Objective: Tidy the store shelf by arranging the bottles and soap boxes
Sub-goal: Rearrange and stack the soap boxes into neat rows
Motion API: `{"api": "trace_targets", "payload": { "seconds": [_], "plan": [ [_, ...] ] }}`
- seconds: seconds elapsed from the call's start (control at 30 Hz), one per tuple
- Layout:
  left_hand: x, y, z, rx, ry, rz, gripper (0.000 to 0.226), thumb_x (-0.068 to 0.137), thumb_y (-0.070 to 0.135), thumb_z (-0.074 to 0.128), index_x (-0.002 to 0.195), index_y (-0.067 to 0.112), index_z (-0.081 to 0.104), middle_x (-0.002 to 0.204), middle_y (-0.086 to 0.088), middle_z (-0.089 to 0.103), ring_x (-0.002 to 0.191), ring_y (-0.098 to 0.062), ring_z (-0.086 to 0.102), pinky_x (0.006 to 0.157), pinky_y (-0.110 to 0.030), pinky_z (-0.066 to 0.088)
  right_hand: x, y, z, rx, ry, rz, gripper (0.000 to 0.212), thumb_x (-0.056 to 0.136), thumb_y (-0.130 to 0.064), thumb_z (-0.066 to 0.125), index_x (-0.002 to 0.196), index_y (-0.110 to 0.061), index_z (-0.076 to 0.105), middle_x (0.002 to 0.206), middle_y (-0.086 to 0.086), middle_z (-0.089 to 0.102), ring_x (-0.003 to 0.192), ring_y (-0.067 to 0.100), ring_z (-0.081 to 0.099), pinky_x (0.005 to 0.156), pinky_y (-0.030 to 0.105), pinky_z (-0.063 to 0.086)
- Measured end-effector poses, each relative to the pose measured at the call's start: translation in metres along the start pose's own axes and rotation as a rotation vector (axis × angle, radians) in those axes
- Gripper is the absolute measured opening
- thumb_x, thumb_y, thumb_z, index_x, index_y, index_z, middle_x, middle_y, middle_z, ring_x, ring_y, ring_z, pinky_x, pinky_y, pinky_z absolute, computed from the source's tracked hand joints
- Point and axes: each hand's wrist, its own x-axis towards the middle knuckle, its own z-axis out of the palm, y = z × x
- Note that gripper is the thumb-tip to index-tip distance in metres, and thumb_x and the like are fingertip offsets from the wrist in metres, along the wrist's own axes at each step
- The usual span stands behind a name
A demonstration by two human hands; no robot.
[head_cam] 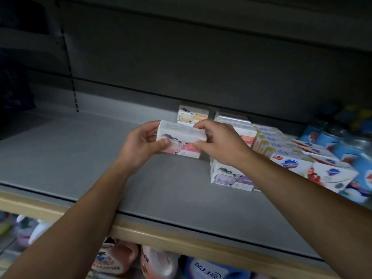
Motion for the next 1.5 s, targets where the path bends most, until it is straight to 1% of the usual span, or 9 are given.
{"api": "trace_targets", "payload": {
  "seconds": [0.1, 0.23, 0.37, 0.43, 0.6, 0.67, 0.87, 1.07, 1.5],
  "plan": [
    [-0.007, 0.015, 0.018, 0.409, 0.007, 0.347, 0.04, 0.069, 0.017, 0.084, 0.105, 0.026, 0.069, 0.108, 0.013, 0.071, 0.099, -0.01, 0.066, 0.083, -0.029, 0.056, -0.015, 0.01, -0.01, -0.153, 0.098, -0.093, 0.04, 0.081, -0.024, 0.074, 0.114, -0.029, 0.052, 0.112, -0.011, 0.059, 0.099, 0.014, 0.058, 0.082, 0.029, 0.048],
    [-0.011, 0.025, 0.043, 0.891, -0.032, 0.977, 0.03, 0.081, 0.015, 0.08, 0.108, 0.005, 0.072, 0.113, -0.004, 0.07, 0.104, -0.019, 0.066, 0.09, -0.026, 0.052, -0.034, 0.02, -0.025, -0.27, 0.257, -0.21, 0.041, 0.082, -0.017, 0.073, 0.105, -0.029, 0.041, 0.108, -0.009, 0.048, 0.089, 0.011, 0.051, 0.065, 0.024, 0.037],
    [-0.008, 0.029, 0.063, 0.914, -0.027, 1.111, 0.025, 0.084, 0.012, 0.077, 0.108, 0.003, 0.072, 0.114, -0.005, 0.07, 0.108, -0.021, 0.065, 0.096, -0.03, 0.049, -0.047, 0.029, -0.039, -0.295, 0.316, -0.217, 0.04, 0.082, -0.014, 0.075, 0.109, -0.022, 0.046, 0.114, -0.003, 0.051, 0.091, 0.017, 0.054, 0.068, 0.029, 0.04],
    [-0.007, 0.027, 0.069, 0.907, -0.025, 1.042, 0.026, 0.086, 0.017, 0.075, 0.109, 0.006, 0.071, 0.113, -0.003, 0.07, 0.106, -0.017, 0.064, 0.095, -0.024, 0.047, -0.051, 0.035, -0.047, -0.278, 0.304, -0.197, 0.04, 0.083, -0.014, 0.075, 0.113, -0.02, 0.05, 0.116, -0.002, 0.054, 0.096, 0.018, 0.054, 0.073, 0.03, 0.04],
    [0.015, 0.019, 0.093, 0.715, 0.036, 0.328, 0.05, 0.073, 0.024, 0.082, 0.119, 0.027, 0.064, 0.105, 0.014, 0.07, 0.09, -0.002, 0.066, 0.083, -0.021, 0.054, -0.048, 0.056, -0.074, -0.254, 0.179, -0.063, 0.045, 0.087, -0.024, 0.07, 0.13, -0.021, 0.057, 0.126, -0.004, 0.061, 0.118, 0.019, 0.048, 0.096, 0.028, 0.037],
    [0.028, 0.008, 0.103, 0.702, -0.014, 0.206, 0.057, 0.072, 0.02, 0.083, 0.122, 0.035, 0.059, 0.095, 0.02, 0.068, 0.08, 0.006, 0.065, 0.073, -0.009, 0.051, -0.047, 0.064, -0.079, -0.304, 0.138, -0.004, 0.045, 0.088, -0.026, 0.068, 0.132, -0.022, 0.056, 0.126, -0.001, 0.062, 0.121, 0.02, 0.046, 0.099, 0.03, 0.037],
    [0.048, -0.032, 0.125, 0.777, 0.007, 0.129, 0.048, 0.076, 0.021, 0.078, 0.118, 0.038, 0.062, 0.091, 0.021, 0.066, 0.075, 0.018, 0.059, 0.069, 0.004, 0.037, -0.041, 0.084, -0.095, -0.355, 0.074, 0.131, 0.048, 0.089, -0.042, 0.062, 0.132, -0.021, 0.056, 0.123, 0.003, 0.06, 0.119, 0.025, 0.048, 0.094, 0.035, 0.041],
    [0.069, -0.044, 0.137, 0.977, -0.015, 0.188, 0.048, 0.086, 0.021, 0.069, 0.132, 0.026, 0.059, 0.131, -0.001, 0.059, 0.108, -0.017, 0.061, 0.098, -0.022, 0.04, -0.045, 0.119, -0.105, -0.31, -0.052, 0.306, 0.065, 0.091, -0.066, 0.044, 0.141, -0.024, 0.049, 0.143, 0.005, 0.046, 0.13, 0.025, 0.043, 0.094, 0.034, 0.038],
    [0.074, -0.048, 0.143, 1.088, -0.066, 0.245, 0.051, 0.09, 0.026, 0.065, 0.138, 0.021, 0.053, 0.147, -0.001, 0.047, 0.135, -0.015, 0.044, 0.107, -0.016, 0.024, -0.055, 0.125, -0.093, -0.364, -0.143, 0.292, 0.064, 0.095, -0.063, 0.034, 0.144, -0.024, 0.044, 0.148, 0.005, 0.042, 0.134, 0.026, 0.039, 0.107, 0.039, 0.036]
  ]
}}
